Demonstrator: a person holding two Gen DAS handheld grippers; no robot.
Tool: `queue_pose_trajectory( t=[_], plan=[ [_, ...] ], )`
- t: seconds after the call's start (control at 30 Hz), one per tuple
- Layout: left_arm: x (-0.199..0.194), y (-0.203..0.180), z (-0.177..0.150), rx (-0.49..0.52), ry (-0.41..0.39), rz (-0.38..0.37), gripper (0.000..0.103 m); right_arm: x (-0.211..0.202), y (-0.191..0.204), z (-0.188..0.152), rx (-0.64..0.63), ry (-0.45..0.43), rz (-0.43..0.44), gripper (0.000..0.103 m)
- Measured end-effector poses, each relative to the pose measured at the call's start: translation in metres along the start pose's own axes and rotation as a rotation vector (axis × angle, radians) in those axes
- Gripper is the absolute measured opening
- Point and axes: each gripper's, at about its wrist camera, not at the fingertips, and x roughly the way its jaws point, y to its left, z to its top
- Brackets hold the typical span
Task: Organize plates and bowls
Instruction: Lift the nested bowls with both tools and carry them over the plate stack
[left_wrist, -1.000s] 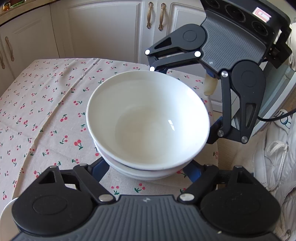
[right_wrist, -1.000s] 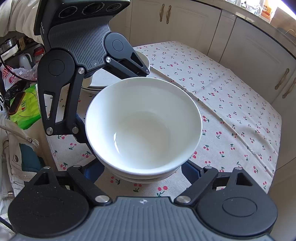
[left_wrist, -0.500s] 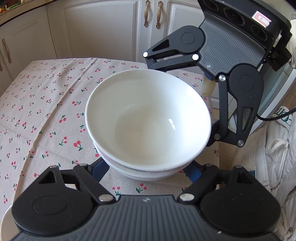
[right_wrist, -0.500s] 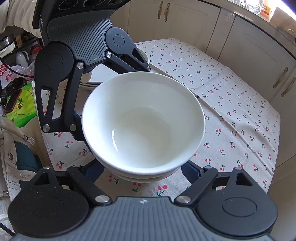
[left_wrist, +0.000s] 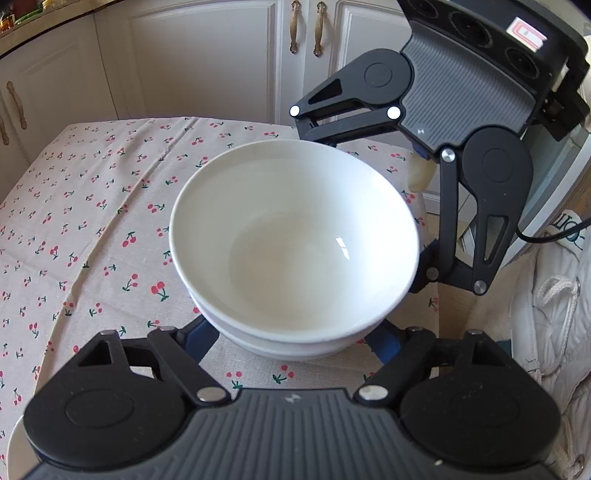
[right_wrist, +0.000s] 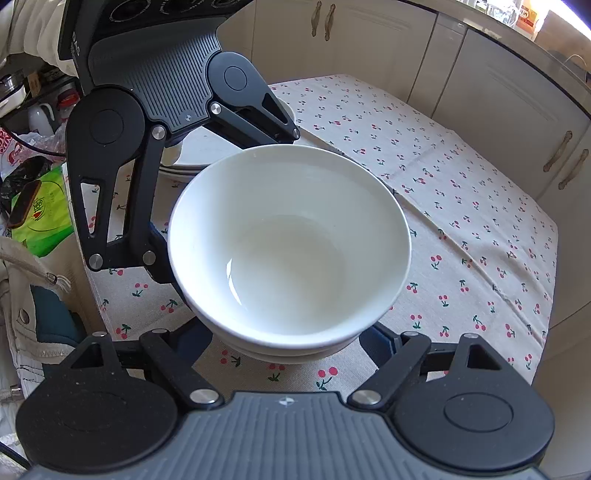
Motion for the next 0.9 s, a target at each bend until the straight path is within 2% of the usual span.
queue_pose_trajectory(
  t=[0.47,0.67,0.9],
  plan=[
    [-0.03,-0.004,-0.003,-0.022,-0.04,0.061,0.084,-0.013,0.006,0.021,-0.051,-0.012,-0.024,0.089],
    [-0.062,0.003,-0.02,-0.058,-0.066,0.137,0.084,-0.012,0.016,0.053,-0.129,-0.034,-0.033,0.089],
    [-0.104,0.019,-0.055,-0.136,-0.081,0.25,0.084,0.005,0.033,0.106,-0.251,-0.083,-0.016,0.089]
  ],
)
